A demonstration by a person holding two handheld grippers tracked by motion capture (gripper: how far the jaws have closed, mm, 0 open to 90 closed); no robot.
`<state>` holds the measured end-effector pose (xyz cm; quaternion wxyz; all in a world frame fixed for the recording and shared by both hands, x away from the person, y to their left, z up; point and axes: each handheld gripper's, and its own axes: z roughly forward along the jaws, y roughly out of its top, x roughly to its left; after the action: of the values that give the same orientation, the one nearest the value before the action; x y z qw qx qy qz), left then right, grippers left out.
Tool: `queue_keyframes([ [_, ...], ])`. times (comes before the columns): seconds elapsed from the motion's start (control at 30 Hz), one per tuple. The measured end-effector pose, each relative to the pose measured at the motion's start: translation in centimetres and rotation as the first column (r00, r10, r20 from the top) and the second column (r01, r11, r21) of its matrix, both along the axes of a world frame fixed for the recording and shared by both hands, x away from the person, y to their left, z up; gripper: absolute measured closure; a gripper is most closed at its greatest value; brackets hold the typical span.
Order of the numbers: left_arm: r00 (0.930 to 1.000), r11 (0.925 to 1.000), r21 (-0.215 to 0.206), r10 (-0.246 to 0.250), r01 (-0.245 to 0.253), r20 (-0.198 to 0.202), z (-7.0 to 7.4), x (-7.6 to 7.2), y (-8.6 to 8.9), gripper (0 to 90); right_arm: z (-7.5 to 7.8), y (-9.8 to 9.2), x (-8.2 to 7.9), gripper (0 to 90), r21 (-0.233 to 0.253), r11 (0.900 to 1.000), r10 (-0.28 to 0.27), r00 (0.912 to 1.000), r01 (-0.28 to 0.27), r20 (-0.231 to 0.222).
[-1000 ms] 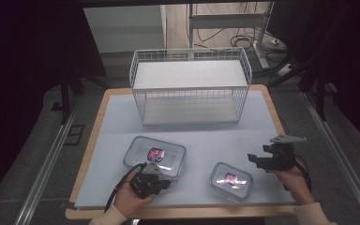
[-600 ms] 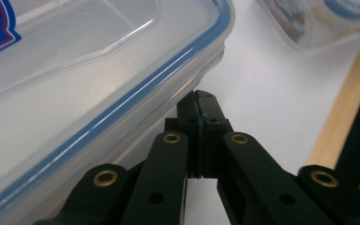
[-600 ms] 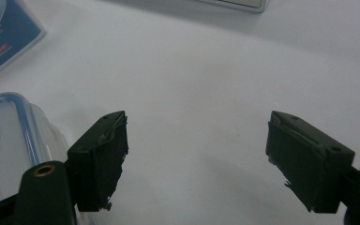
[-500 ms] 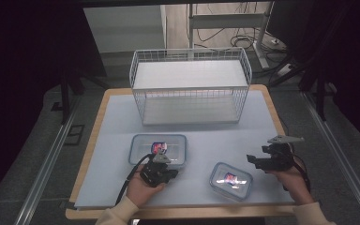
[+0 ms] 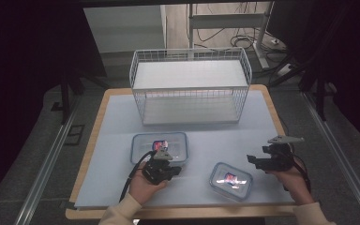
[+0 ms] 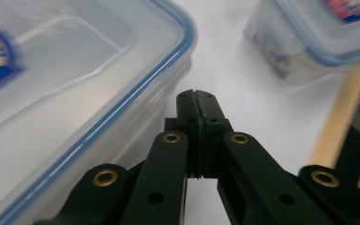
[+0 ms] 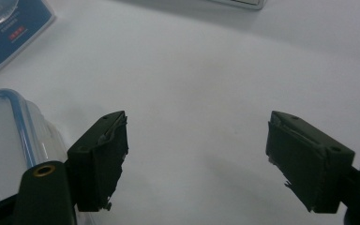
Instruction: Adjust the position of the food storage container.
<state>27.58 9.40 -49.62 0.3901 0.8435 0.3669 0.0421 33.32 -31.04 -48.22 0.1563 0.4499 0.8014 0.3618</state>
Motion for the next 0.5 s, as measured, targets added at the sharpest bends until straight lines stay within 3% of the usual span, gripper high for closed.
queue_keyframes([
  [0.13,0.9978,0.9979,-0.037,0.055,-0.054,0.036,1.5,-1.4,3.2,90.0,0.1,0.0,-0.1,20.5,0.002,1.000,0.002,1.0000,-0.002,0.002],
  [0.23,0.9901,0.9887,-0.071,0.135,-0.132,0.039,2.1,-1.8,6.5,90.0,0.3,-0.1,-0.1,20.6,0.007,1.000,0.002,1.0000,-0.002,0.007],
  [0.33,0.9748,0.9713,-0.101,0.220,-0.215,0.037,2.3,-1.8,9.9,90.0,0.4,-0.1,-0.1,20.5,0.007,1.000,0.000,0.9999,0.000,0.010],
  [0.5,0.9381,0.9325,-0.108,0.346,-0.345,-0.001,1.3,-1.6,14.6,90.0,0.3,-0.1,-0.1,20.6,0.007,1.000,-0.002,1.0000,0.002,0.006],
])
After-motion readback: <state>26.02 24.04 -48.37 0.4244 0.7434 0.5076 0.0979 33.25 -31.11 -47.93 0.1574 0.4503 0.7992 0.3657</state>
